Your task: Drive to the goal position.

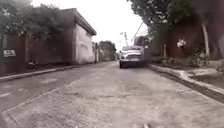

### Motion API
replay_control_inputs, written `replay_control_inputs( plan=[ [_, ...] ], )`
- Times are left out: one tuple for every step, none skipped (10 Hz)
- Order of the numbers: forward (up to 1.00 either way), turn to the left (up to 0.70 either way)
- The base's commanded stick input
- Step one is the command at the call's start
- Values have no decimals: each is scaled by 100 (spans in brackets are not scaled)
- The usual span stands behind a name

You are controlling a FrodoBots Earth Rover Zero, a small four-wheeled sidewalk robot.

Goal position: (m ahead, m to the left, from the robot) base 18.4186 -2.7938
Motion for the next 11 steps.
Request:
replay_control_inputs(
  plan=[
    [70,0],
    [70,0],
    [70,0],
    [70,0],
    [70,0],
    [70,0],
    [70,0],
    [70,0],
    [70,0],
    [70,0],
    [70,0]
  ],
)
